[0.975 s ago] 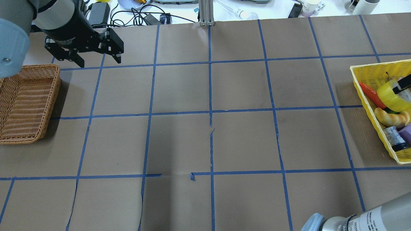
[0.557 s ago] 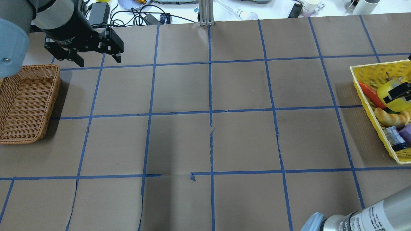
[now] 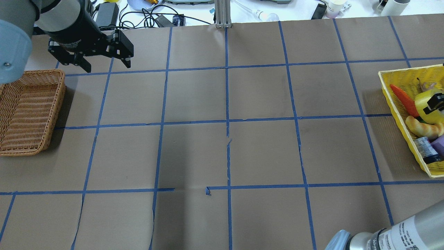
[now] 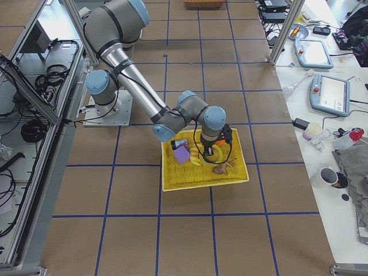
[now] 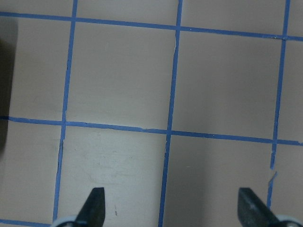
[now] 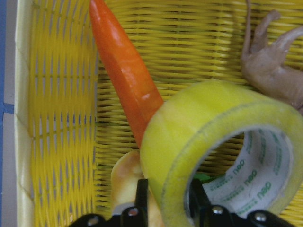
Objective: Transfer tape with both arms
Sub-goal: 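Grasp the yellow tape roll with the right gripper and lift it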
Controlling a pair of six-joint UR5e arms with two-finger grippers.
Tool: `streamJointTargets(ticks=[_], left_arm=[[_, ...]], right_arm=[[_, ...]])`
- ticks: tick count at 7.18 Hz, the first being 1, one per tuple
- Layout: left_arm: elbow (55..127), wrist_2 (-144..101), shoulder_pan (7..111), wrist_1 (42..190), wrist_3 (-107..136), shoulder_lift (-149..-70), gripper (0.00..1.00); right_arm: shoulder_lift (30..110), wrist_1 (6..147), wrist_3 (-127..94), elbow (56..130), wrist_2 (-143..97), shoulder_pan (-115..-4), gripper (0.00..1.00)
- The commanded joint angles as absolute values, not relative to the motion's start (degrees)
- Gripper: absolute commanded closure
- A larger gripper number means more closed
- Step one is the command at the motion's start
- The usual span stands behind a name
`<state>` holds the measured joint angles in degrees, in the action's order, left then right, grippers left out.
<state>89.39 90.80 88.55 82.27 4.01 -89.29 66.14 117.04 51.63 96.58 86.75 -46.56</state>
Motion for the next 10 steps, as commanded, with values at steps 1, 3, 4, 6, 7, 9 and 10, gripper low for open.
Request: streamJointTargets(ticks=[1, 3, 4, 6, 7, 9, 10], left_arm=[[89.38, 90.79, 88.51, 82.27, 3.96, -89.3, 0.0], [89.38, 90.79, 88.59, 82.27, 3.96, -89.3, 0.0], [89.38, 90.79, 88.51, 82.27, 3.96, -89.3, 0.0], [89.38, 90.79, 88.51, 82.27, 3.96, -89.3, 0.0], [89.38, 90.79, 88.51, 82.27, 3.96, -89.3, 0.0], [89.39, 90.79, 88.51, 82.27, 3.96, -89.3, 0.0], [89.38, 90.79, 88.51, 82.27, 3.96, -89.3, 0.0]], right_arm=[[68.89, 116.37, 50.37, 96.42, 88.41, -47.19, 1.0], [73.19, 115.66, 45.89, 96.33, 92.78, -52.35, 1.0], [76.52, 113.23, 41.09, 95.89, 94.55, -57.17, 1.0], [80.24, 105.67, 20.06, 93.09, 94.05, -71.98, 1.0], [77.72, 106.51, 3.33, 92.73, 94.04, -81.9, 1.0], [69.65, 110.47, -21.86, 89.84, 91.95, -96.79, 1.0], [66.3, 111.17, -33.37, 89.56, 87.5, -102.95, 1.0]])
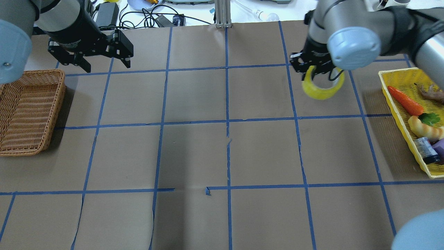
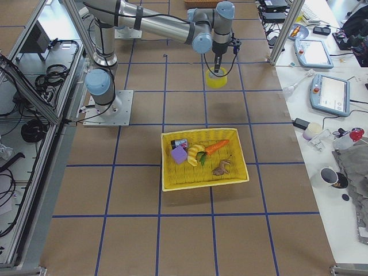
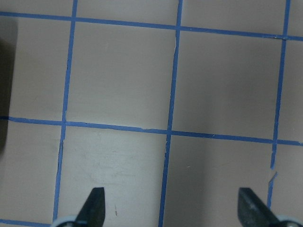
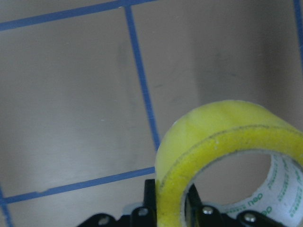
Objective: Transfer tape with both arms
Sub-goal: 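Carry the tape roll to the table center and lower it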
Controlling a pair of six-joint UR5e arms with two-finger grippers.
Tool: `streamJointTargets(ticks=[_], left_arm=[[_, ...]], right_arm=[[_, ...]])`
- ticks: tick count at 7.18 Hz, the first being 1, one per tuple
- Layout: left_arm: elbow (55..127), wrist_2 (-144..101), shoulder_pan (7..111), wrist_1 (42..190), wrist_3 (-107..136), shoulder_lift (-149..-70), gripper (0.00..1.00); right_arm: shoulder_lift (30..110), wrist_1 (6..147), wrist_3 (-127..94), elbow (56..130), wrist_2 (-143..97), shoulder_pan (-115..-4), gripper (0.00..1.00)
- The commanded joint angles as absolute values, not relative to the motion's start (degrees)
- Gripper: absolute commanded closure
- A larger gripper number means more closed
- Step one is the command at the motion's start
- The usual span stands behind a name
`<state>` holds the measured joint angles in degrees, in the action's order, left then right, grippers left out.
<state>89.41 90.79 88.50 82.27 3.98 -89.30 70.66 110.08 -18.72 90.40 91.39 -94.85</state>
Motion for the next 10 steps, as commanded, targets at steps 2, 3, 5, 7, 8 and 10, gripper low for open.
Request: streamJointTargets(ticks=[2, 3, 5, 7, 8, 10], left_arm=[[89.47, 90.79, 88.51, 82.18, 3.96, -89.3, 0.0], [89.47, 90.79, 88.51, 82.18, 3.96, -89.3, 0.0], [89.47, 90.79, 88.51, 82.18, 3.96, -89.3, 0.0], [89.47, 90.79, 88.51, 82.18, 3.96, -89.3, 0.0], [89.47, 90.79, 88.51, 82.18, 3.96, -89.3, 0.0], [89.47, 90.79, 88.51, 82.18, 3.87, -89.3, 0.0]], right_arm=[[61.02, 115.48, -46.19, 89.03, 85.43, -109.31, 1.0], [59.52, 118.71, -49.62, 88.95, 81.86, -110.81, 1.0], [59.06, 118.39, -51.32, 89.12, 81.04, -112.84, 1.0], [59.32, 117.69, -51.33, 90.95, 81.04, -113.29, 1.0], [59.41, 117.51, -51.33, 91.49, 81.04, -113.38, 1.0], [59.94, 118.38, -50.55, 91.41, 81.21, -113.55, 0.04]])
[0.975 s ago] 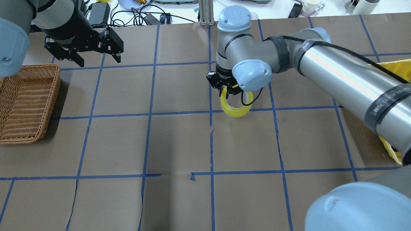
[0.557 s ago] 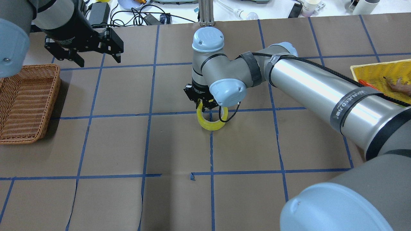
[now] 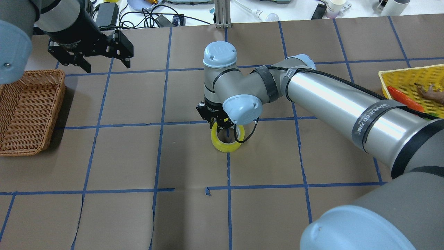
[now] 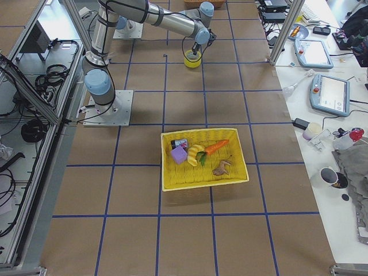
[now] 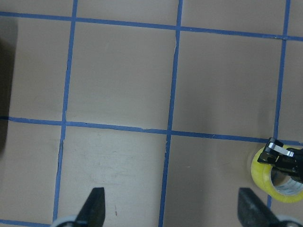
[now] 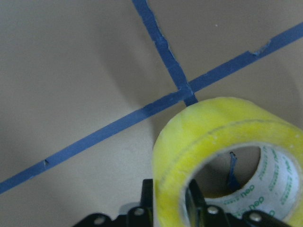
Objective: Transfer tape with both arms
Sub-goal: 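Carry the tape roll to the table center and lower it, then open the right gripper and raise it away from the tape roll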
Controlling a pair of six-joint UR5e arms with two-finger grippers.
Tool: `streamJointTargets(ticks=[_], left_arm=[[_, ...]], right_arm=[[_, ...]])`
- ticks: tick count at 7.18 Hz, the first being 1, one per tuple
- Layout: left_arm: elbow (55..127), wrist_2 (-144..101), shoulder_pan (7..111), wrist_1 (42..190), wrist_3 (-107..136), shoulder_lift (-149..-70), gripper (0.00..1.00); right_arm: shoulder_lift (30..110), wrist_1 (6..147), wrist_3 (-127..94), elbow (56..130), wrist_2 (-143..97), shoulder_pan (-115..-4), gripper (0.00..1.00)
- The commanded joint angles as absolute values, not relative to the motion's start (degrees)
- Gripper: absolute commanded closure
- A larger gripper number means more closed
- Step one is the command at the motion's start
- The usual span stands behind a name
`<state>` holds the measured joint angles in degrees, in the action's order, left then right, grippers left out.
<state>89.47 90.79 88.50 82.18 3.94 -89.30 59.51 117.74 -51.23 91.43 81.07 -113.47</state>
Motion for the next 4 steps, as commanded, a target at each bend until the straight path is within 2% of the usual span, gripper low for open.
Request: streamJointTargets(ticks=[1, 3, 4], left_arm=[[89.82, 90.79, 88.51, 82.18, 3.95, -89.38, 0.0], [90.16, 90.7, 88.06, 78.49, 3.17, -90.62, 0.0], [90.87, 90.62, 88.24, 77.7, 4.73, -92.01, 0.0]], right_arm=[[61.94, 118.21, -50.28, 90.54, 82.08, -113.29, 0.0], [66.69, 116.64, -37.35, 87.82, 81.74, -105.7, 0.0], [68.8, 110.54, -29.17, 85.8, 82.09, -98.08, 0.0]])
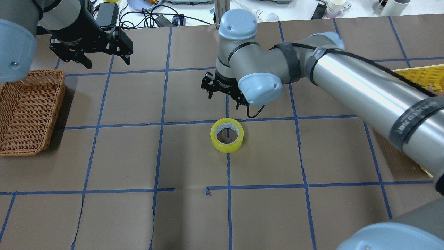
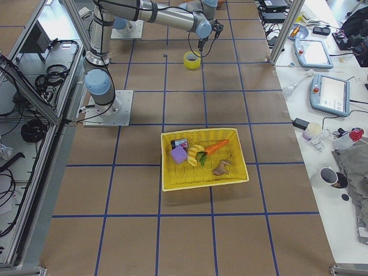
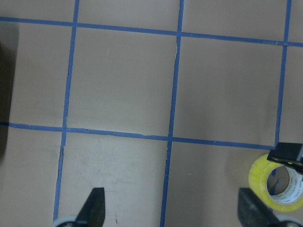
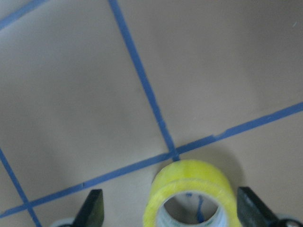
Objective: Transfer tape with both arms
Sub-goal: 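Open the right gripper and raise it away from the tape roll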
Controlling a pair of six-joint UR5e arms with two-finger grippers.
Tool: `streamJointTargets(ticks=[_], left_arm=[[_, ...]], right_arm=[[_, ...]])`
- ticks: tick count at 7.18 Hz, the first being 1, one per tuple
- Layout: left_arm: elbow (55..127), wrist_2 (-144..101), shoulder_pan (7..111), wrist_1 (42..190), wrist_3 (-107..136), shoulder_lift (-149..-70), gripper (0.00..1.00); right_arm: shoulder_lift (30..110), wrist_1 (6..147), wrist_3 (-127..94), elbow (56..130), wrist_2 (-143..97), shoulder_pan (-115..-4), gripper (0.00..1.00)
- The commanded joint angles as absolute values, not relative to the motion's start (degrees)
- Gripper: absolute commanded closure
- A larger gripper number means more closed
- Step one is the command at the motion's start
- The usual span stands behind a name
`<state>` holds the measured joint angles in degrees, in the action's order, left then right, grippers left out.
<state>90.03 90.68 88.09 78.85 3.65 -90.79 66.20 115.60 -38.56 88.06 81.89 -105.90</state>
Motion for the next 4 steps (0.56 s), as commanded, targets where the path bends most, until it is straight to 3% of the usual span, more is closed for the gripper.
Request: streamJointTargets(ticks=[1, 4], left_arm=[[91.75, 89.14, 89.29, 76.48, 7.7, -93.94, 0.0], [95.44, 86.84, 100.34, 68.4, 14.75, -100.17, 0.0]], right_arm=[[71.86, 107.0, -15.61, 84.74, 82.26, -91.82, 0.0], [77.08, 98.61, -2.72, 85.34, 99.54, -83.59, 0.0]])
